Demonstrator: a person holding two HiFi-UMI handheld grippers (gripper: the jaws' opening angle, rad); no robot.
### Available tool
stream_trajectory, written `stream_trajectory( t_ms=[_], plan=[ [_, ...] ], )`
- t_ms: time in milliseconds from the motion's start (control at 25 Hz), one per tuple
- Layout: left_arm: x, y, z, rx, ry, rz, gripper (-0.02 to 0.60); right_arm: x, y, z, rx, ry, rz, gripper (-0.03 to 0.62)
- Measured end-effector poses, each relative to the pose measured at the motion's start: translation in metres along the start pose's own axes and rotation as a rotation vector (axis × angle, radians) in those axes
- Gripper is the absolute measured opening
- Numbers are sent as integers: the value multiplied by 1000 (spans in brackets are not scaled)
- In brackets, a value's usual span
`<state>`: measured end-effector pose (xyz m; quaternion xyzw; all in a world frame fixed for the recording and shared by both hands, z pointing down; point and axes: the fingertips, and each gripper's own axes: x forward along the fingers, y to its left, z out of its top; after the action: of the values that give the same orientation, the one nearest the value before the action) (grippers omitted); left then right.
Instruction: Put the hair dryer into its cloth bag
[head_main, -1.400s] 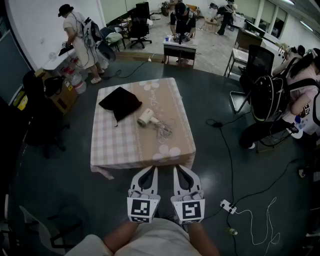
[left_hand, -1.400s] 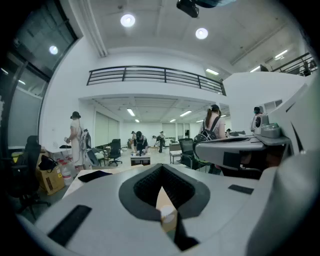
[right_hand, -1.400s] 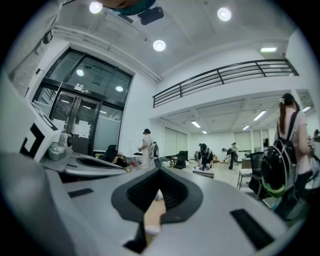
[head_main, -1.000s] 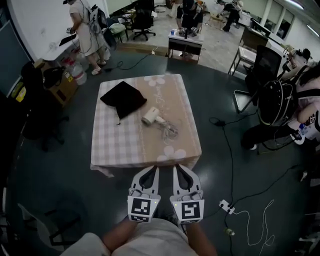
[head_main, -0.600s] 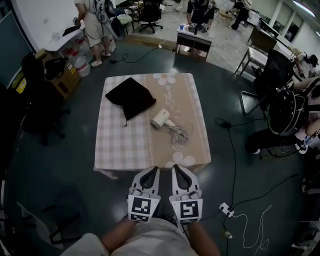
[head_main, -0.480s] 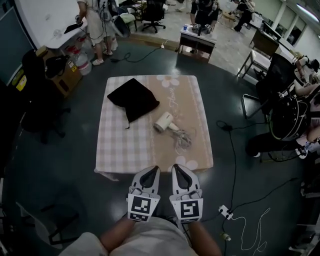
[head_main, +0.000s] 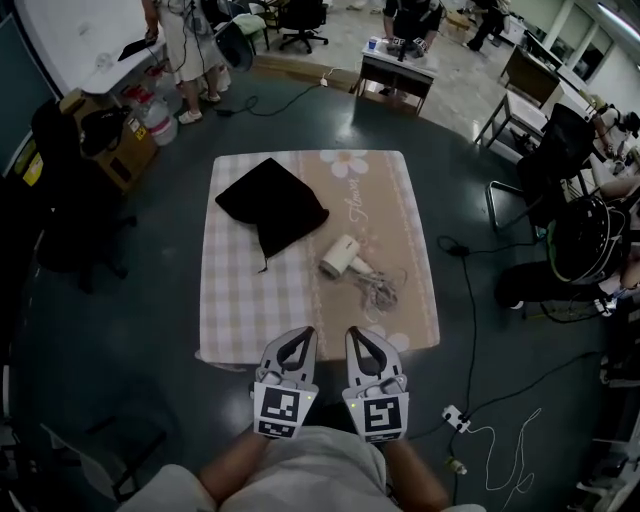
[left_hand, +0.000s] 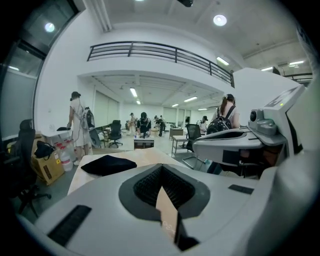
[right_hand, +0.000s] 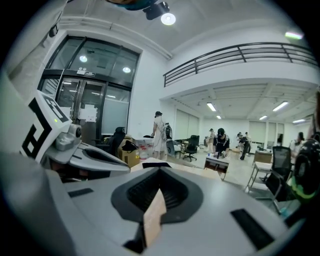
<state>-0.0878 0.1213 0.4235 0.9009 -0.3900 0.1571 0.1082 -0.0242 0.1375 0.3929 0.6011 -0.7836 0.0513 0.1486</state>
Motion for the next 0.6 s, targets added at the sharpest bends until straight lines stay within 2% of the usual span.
stream_trajectory(
  t_ms=[240,400,600],
  plan=[
    [19,8,-11,-18,39,-6,5,22,-6,-14,11,61,29,15],
    [38,20,-24,16,101,-2,5,45,-14,-21,13,64,78,15],
    [65,39,-26,78,170,45,5,67,-30,-39,13,104,170,15]
  ],
)
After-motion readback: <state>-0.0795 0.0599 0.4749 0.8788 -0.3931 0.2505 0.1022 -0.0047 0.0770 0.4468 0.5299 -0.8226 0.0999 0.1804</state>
